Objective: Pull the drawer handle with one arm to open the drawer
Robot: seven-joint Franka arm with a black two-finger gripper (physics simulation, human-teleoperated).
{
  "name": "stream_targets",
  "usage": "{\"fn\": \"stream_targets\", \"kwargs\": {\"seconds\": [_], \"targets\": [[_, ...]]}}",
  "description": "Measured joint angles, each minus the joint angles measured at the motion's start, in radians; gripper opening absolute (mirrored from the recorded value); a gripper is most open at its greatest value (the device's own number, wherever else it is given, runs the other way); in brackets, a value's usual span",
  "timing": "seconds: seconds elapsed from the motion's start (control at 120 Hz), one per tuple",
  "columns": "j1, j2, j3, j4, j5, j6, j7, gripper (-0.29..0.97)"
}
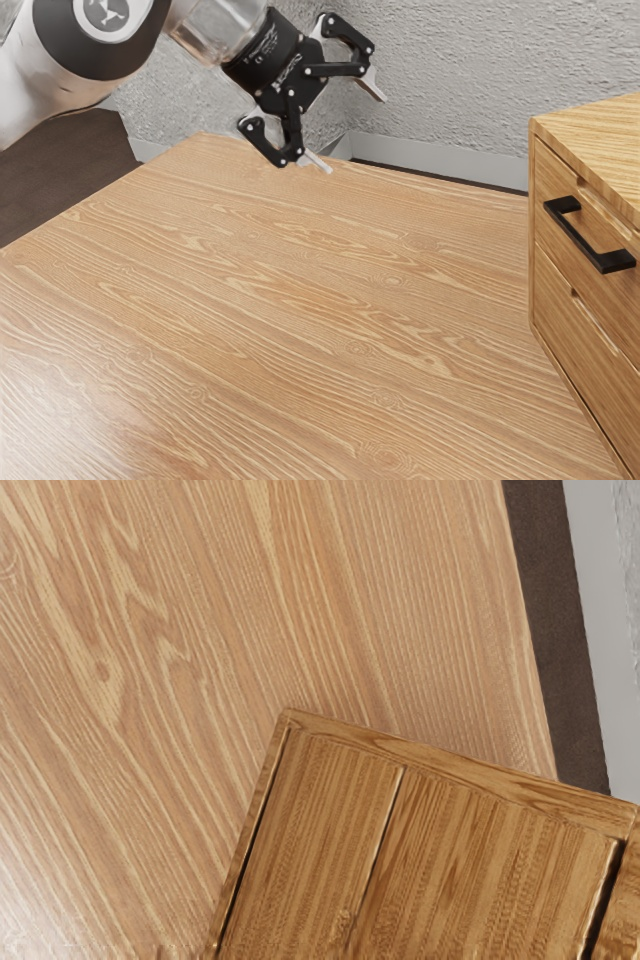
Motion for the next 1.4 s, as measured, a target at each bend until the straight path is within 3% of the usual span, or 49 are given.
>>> {"fn": "stream_targets", "kwargs": {"seconds": [0.083,0.167,0.283,0.5,0.717,0.892,1.4], "targets": [[-0.018,0.005,-0.003,-0.02,-0.086,0.045,0.024,0.68],[-0.072,-0.034,-0.002,-0.073,-0.108,0.078,0.038,0.66],[-0.152,-0.132,-0.001,-0.193,-0.036,0.139,0.044,0.58],[-0.188,-0.15,0.008,-0.258,0.169,0.221,0.053,0.42],[-0.225,-0.104,0.01,-0.26,0.235,0.327,0.062,0.36],[-0.221,-0.076,0.01,-0.259,0.238,0.396,0.065,0.34],[-0.201,-0.02,0.01,-0.263,0.148,0.465,0.063,0.31]]}}
